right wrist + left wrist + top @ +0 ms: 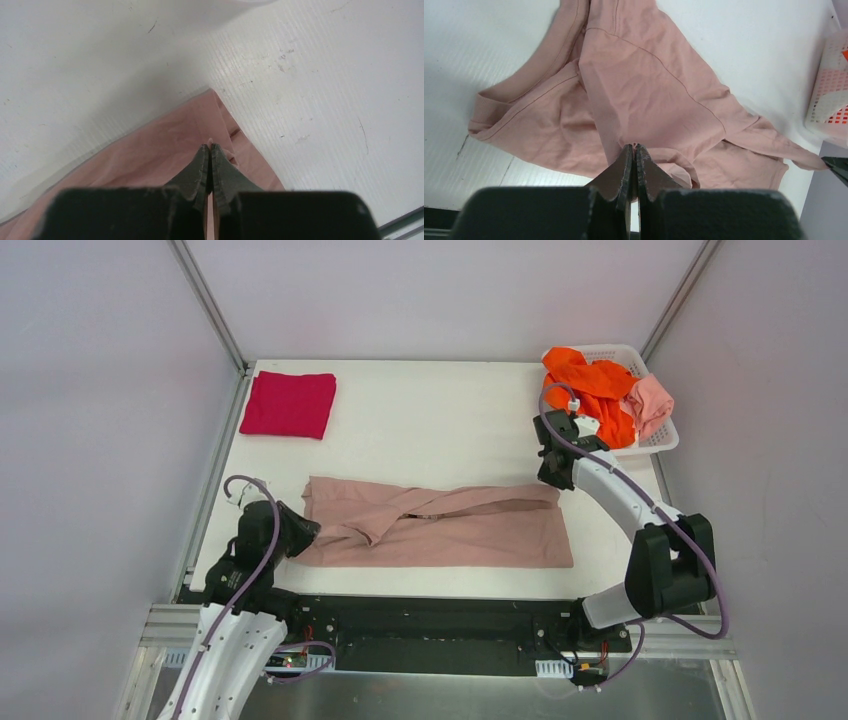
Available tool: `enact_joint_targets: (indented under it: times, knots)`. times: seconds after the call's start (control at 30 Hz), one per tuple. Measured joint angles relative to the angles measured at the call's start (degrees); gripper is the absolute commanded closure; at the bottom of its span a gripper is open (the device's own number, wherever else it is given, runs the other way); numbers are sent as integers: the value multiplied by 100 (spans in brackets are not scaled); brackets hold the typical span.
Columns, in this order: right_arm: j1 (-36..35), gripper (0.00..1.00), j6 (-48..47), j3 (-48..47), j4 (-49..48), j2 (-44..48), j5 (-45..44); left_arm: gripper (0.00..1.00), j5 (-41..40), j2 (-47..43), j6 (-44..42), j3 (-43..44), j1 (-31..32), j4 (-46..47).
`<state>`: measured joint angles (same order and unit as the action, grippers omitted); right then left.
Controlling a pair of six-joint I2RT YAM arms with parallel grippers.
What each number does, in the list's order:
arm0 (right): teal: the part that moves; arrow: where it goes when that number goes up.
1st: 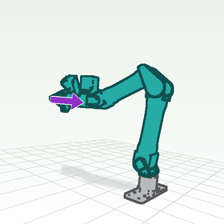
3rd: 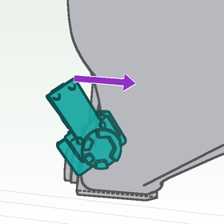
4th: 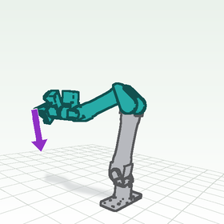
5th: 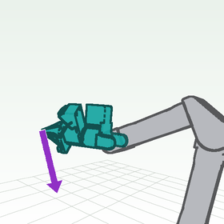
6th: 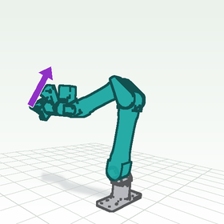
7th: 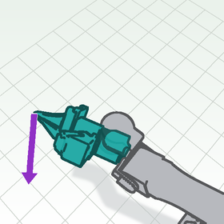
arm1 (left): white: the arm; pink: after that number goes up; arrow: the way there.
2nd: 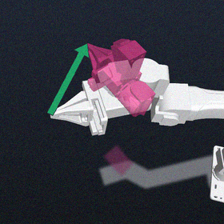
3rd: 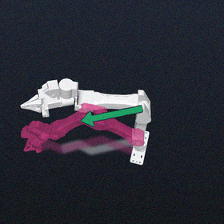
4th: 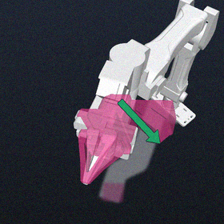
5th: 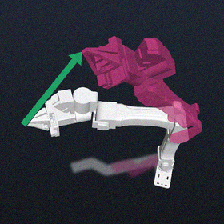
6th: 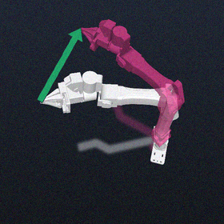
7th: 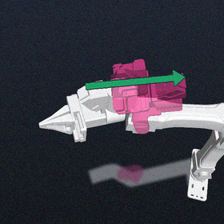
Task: Fold and stack the t-shirts
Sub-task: Fold the other side of the tshirt into a rectangle
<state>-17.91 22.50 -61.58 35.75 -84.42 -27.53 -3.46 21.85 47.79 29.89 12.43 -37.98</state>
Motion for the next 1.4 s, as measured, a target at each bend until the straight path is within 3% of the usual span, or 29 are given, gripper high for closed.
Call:
enact_joint_targets:
  times: [0.1, 0.2, 0.37, 0.57, 0.63, 0.73, 0.77, 0.93, 1.1, 1.23, 1.4]
  knots:
    - [4, 94, 2, 136, 9, 94, -7, 100, -59, -33, 146, -87, 0, -55]
    - [4, 84, 20, 302, 9, 105, 2, 100, -70, -4, 249, -223, 0, -151]
    - [7, 50, 140, 603, 26, 105, 0, 97, -33, 2, 319, -313, 0, -223]
    - [9, 11, 437, 879, 330, 256, 2, 59, -7, -2, 761, -535, 0, -409]
    - [4, 1, 538, 879, 461, 448, -83, 36, -33, -7, 916, -538, 0, -592]
    - [-28, 0, 608, 855, 695, 901, -306, 6, -188, -57, 1062, -422, 0, -944]
    - [-33, 0, 605, 841, 730, 1025, -319, 2, -225, -94, 1062, -356, 0, -1032]
    - [-107, 0, 450, 815, 671, 1797, 227, 1, -350, -321, 1086, 212, 0, -1241]
    - [-448, 0, 358, 831, 42, 2299, 1589, 1, 214, 446, 647, 566, -2, -682]
    - [-1633, 1, 448, 857, -715, 2017, 2391, 1, 1016, 1762, 236, 632, 0, 225]
    - [-3036, 2, 984, 883, -2450, 721, 3668, 1, 1690, 2756, 83, 529, -2, 1095]
